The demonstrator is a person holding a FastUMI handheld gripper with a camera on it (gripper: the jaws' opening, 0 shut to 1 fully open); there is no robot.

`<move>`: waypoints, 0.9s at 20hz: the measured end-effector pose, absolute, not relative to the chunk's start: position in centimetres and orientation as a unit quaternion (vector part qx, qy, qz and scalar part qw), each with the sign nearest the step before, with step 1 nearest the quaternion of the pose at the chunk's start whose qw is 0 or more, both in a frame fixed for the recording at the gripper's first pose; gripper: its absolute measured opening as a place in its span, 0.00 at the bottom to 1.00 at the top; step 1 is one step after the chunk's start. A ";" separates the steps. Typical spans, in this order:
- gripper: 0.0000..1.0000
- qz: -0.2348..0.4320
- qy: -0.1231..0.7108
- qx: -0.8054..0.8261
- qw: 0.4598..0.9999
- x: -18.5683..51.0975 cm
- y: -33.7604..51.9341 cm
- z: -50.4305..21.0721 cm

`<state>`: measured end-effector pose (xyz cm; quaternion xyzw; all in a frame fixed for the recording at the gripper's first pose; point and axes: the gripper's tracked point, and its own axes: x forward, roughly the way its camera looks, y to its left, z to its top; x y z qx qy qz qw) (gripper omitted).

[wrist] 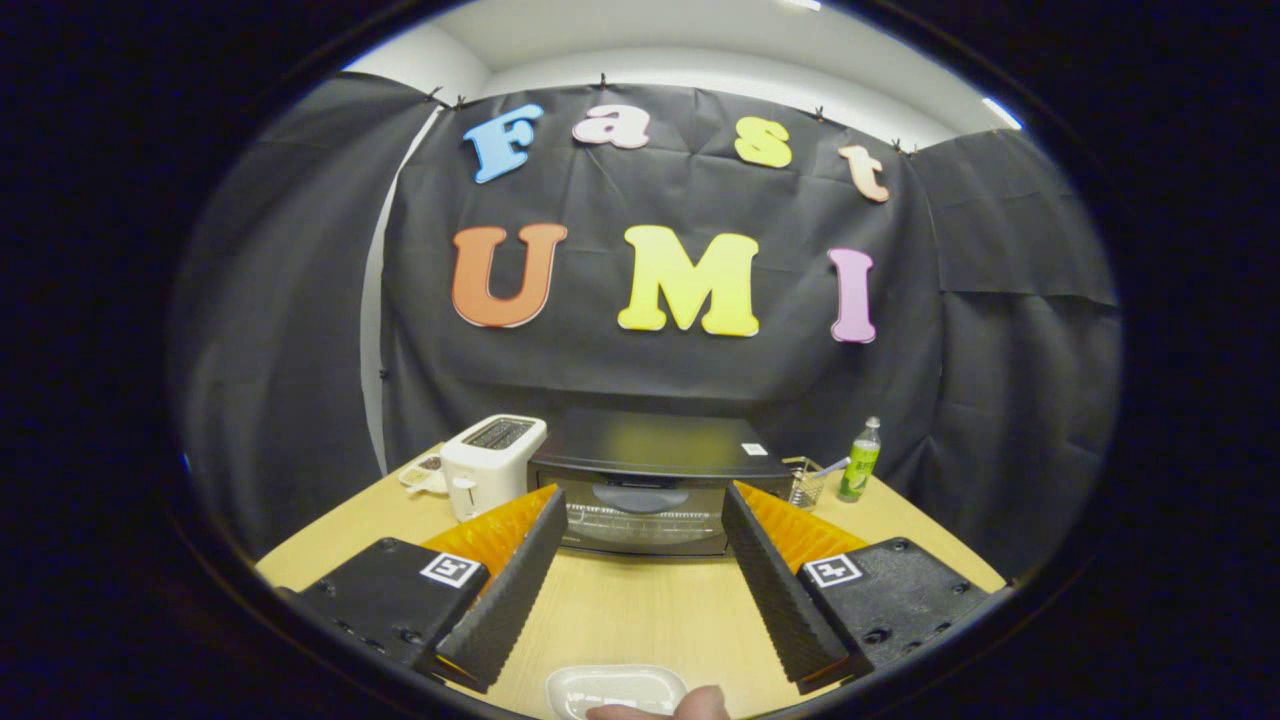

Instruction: Open the toaster oven, put the food inside, and close the toaster oven door.

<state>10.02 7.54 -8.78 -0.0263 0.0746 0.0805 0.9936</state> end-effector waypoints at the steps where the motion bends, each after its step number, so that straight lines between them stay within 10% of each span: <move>1: 1.00 0.081 0.066 -0.025 0.994 8.8 7.3 -7.3; 18: 1.00 0.054 -0.008 0.008 0.999 -8.0 -0.8 1.7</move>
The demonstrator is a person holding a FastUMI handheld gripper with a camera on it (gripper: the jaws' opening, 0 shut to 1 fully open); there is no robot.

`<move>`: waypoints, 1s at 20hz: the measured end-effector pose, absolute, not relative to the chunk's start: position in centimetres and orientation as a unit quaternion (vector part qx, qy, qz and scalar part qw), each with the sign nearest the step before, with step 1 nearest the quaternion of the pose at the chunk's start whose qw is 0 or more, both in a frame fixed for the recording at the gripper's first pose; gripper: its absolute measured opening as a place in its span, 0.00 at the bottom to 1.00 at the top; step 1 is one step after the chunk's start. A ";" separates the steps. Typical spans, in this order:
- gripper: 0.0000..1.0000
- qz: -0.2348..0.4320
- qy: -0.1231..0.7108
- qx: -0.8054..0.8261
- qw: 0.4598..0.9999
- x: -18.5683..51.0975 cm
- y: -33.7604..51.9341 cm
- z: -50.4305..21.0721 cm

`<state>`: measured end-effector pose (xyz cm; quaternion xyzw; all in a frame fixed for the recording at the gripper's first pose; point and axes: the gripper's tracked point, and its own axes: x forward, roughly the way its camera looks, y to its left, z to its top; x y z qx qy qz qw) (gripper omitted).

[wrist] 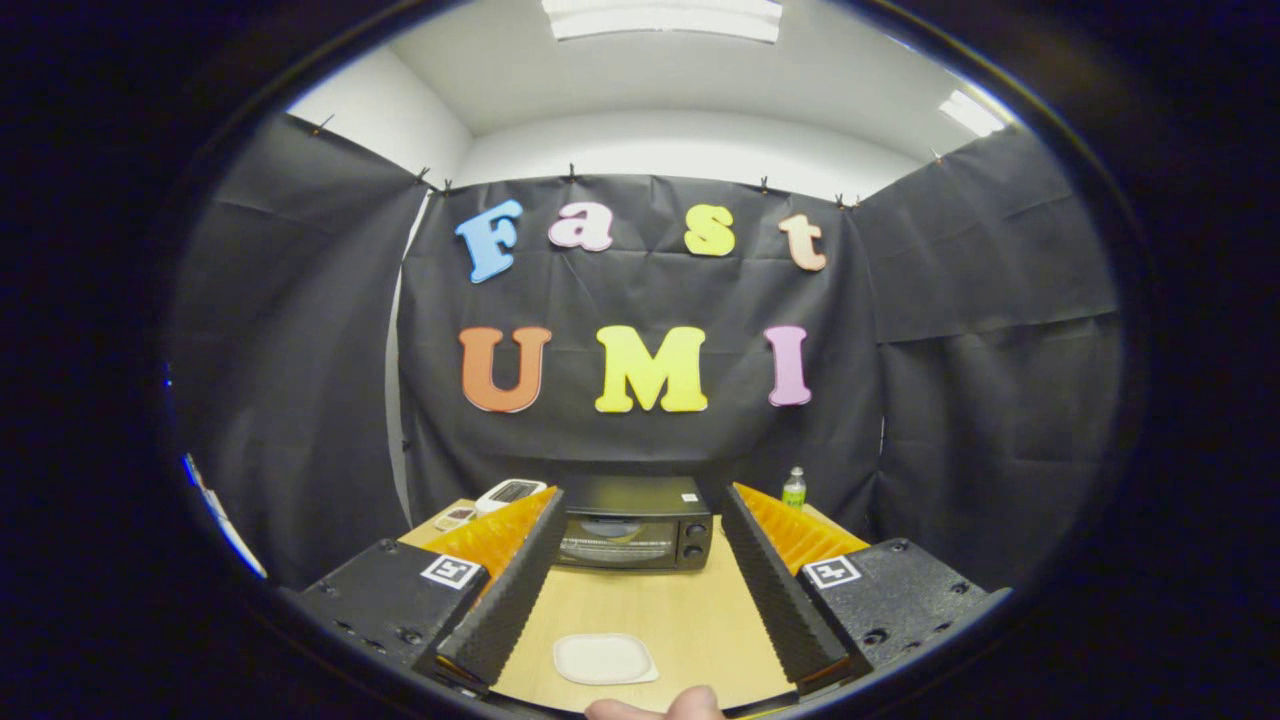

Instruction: Open the toaster oven, put the food inside, and close the toaster oven door.

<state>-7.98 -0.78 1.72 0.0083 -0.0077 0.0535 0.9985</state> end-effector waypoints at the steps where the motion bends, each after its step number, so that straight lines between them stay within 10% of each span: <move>1: 1.00 0.052 -0.008 0.010 0.999 -8.2 -1.0 1.8; 20: 1.00 0.031 0.003 0.019 0.999 -4.7 0.6 0.3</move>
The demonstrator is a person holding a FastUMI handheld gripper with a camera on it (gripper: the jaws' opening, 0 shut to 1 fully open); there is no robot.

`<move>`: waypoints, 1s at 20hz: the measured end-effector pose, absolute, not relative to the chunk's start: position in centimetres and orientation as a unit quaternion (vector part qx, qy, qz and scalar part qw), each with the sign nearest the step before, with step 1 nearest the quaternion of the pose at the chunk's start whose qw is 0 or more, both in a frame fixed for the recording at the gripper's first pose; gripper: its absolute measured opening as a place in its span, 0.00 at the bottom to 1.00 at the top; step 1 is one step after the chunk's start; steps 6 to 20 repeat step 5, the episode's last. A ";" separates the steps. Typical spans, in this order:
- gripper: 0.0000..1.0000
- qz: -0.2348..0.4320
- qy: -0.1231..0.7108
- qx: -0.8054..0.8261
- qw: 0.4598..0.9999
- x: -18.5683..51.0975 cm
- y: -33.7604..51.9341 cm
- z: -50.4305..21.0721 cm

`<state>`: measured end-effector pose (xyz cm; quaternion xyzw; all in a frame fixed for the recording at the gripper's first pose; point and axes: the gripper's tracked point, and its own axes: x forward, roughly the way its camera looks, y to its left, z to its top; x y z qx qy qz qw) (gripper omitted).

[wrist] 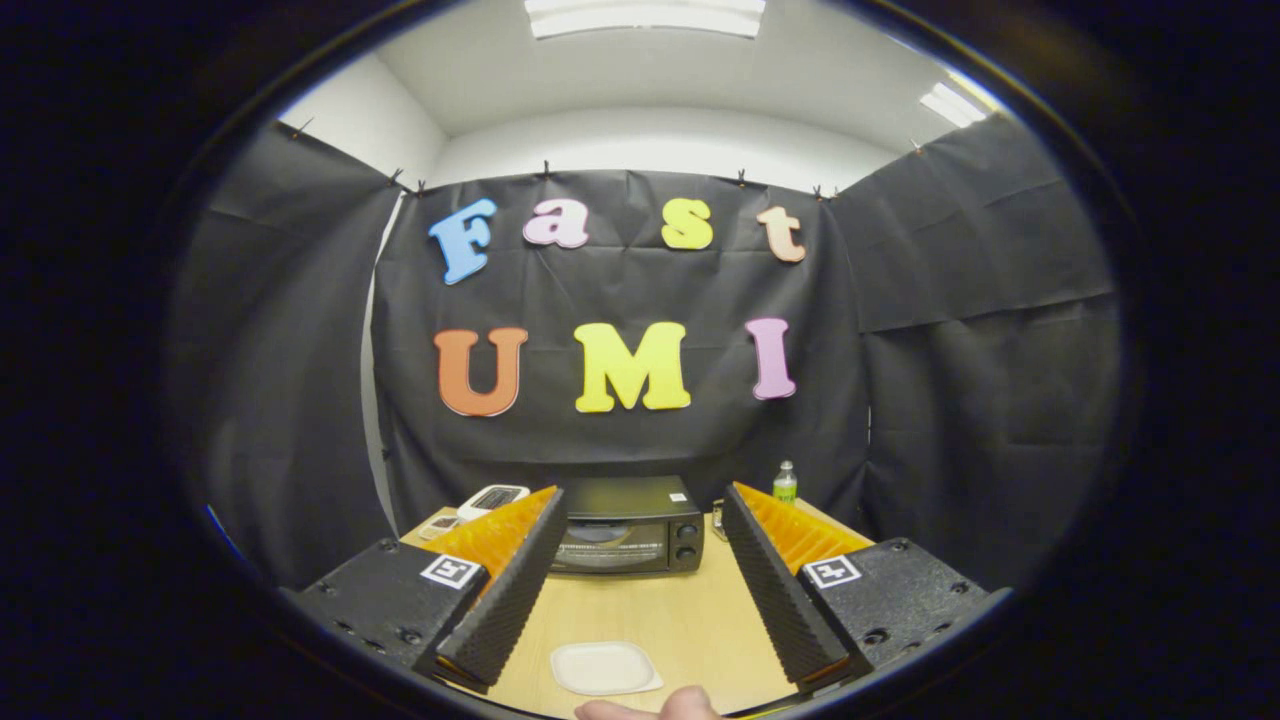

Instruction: Open the toaster oven, put the food inside, and close the toaster oven door.

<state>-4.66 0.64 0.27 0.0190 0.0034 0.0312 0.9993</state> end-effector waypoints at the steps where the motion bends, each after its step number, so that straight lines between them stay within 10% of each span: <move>1: 1.00 0.036 0.006 0.017 0.999 -4.6 1.0 0.0; 20: 1.00 0.043 0.021 0.012 0.999 -3.8 2.2 -0.7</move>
